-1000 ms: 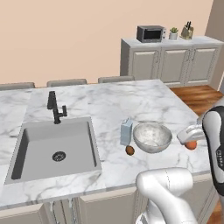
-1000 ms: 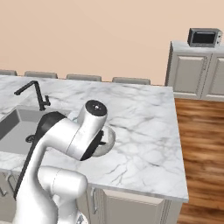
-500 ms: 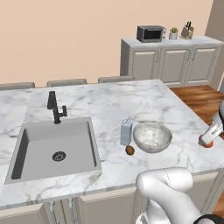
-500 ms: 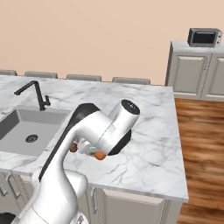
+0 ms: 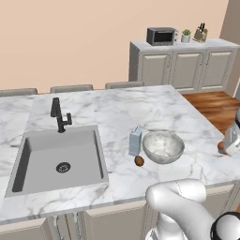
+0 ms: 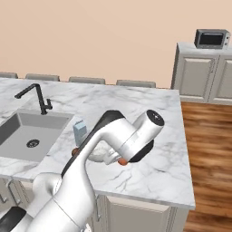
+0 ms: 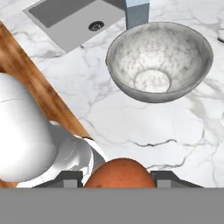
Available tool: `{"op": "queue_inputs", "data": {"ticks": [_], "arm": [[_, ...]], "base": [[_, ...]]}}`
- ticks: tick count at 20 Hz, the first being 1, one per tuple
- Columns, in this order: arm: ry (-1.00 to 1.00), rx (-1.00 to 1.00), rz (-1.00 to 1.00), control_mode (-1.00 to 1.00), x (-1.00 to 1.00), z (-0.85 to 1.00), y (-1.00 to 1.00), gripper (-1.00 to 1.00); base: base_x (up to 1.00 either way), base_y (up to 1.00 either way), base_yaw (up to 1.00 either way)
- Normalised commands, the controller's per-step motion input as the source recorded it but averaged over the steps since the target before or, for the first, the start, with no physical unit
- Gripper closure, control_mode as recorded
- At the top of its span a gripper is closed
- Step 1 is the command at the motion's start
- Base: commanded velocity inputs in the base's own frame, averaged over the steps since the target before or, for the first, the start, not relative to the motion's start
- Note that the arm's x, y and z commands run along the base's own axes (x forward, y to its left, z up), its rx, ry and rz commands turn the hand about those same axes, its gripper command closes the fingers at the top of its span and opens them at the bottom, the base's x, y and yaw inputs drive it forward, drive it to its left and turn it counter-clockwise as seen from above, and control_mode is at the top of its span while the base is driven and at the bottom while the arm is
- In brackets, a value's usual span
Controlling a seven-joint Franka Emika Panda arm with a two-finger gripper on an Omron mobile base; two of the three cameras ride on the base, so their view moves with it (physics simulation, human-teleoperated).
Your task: Gather the eggs and milk located in the vicinity of the sink area and place them right next to the bowl.
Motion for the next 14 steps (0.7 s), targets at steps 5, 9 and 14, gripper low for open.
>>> {"op": "queue_inputs", "data": {"ticks": [5,9,14], "arm": [[-0.11,0.00,0.00,-1.00,0.23,-0.22,-0.01,1.00],[-0.09,0.00,0.04,-1.00,0.01,-0.08,0.00,1.00],[-0.02,0.00,0.08,-1.00,0.02,-0.17,0.02,1.00]], "base": [[0.00,0.00,0.00],[0.00,0.00,0.00],[0.00,0.00,0.00]]}}
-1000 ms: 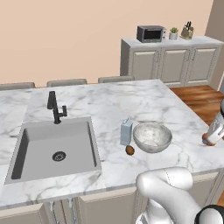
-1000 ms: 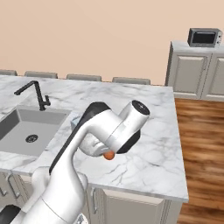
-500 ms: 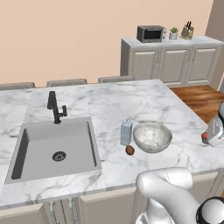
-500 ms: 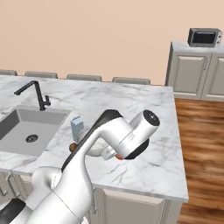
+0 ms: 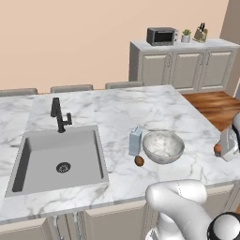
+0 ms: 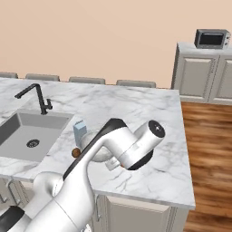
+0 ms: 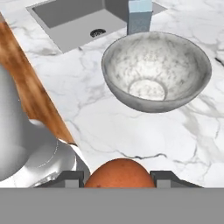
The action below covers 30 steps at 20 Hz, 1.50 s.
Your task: Gather the eggs and milk located in the vicinity of the sink area and place them right next to the bowl.
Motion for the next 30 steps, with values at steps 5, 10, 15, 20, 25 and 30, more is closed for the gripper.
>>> {"op": "queue_inputs", "data": {"ticks": [5,10,15,20,25,30], "arm": [[0.00,0.00,0.10,-1.00,0.15,-0.16,0.02,1.00],[0.00,0.00,0.10,-1.00,0.34,-0.15,0.00,1.00],[0.00,0.00,0.09,-1.00,0.40,-0.24,0.00,1.00],[0.00,0.00,0.06,-1.00,0.35,-0.27,0.03,1.00],[0.00,0.00,0.05,-1.00,0.29,-0.22,0.07,1.00],[0.00,0.00,0.04,-1.00,0.25,-0.20,0.11,1.00]], "base": [[0.00,0.00,0.00],[0.00,0.00,0.00],[0.00,0.00,0.00],[0.00,0.00,0.00],[0.00,0.00,0.00],[0.00,0.00,0.00]]}}
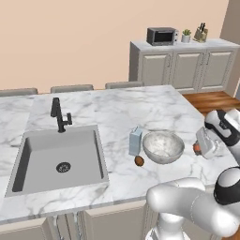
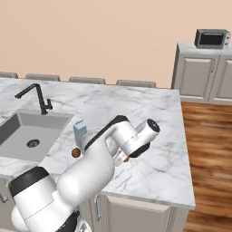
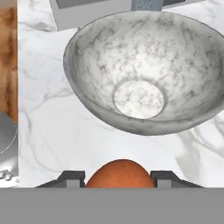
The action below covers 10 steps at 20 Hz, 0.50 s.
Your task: Gather the eggs and milk located in the vicinity of the sink area and place them right next to the bowl.
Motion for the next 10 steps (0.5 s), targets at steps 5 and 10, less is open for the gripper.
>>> {"op": "queue_inputs", "data": {"ticks": [5,10], "arm": [[0.00,0.00,0.04,-1.00,0.17,-0.26,0.06,1.00],[0.00,0.00,0.03,-1.00,0.12,-0.27,0.00,1.00]], "base": [[0.00,0.00,0.00],[0.00,0.00,0.00]]}}
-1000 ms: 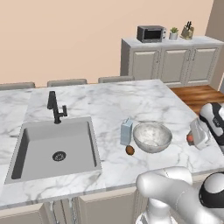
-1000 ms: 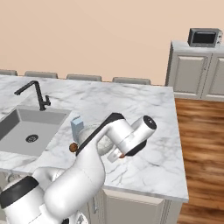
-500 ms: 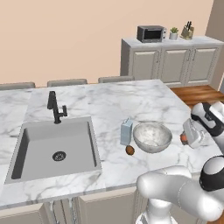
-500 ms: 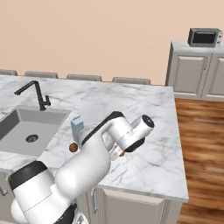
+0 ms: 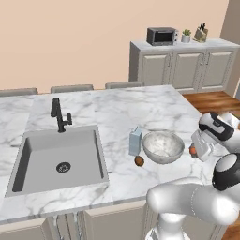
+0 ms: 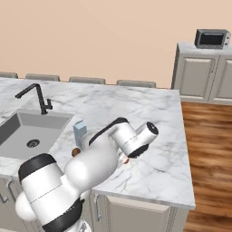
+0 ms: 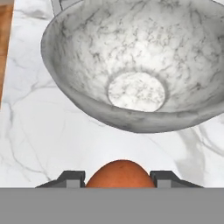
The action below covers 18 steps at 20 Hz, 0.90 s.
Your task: Gather the eggs and milk located in the vicinity of the sink area and place them right next to the bowl.
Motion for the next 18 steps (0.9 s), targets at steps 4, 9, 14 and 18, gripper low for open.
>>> {"op": "queue_inputs", "data": {"ticks": [4,9,14,18], "arm": [[0.00,0.00,0.03,-1.00,0.11,-0.23,0.00,1.00],[0.00,0.00,0.02,-1.00,0.15,-0.18,0.00,1.00],[0.00,0.00,0.02,-1.00,0.18,-0.18,0.00,1.00],[0.00,0.00,0.02,-1.00,0.14,-0.16,0.00,1.00]], "base": [[0.00,0.00,0.00],[0.00,0.00,0.00],[0.00,0.00,0.00],[0.00,0.00,0.00]]}}
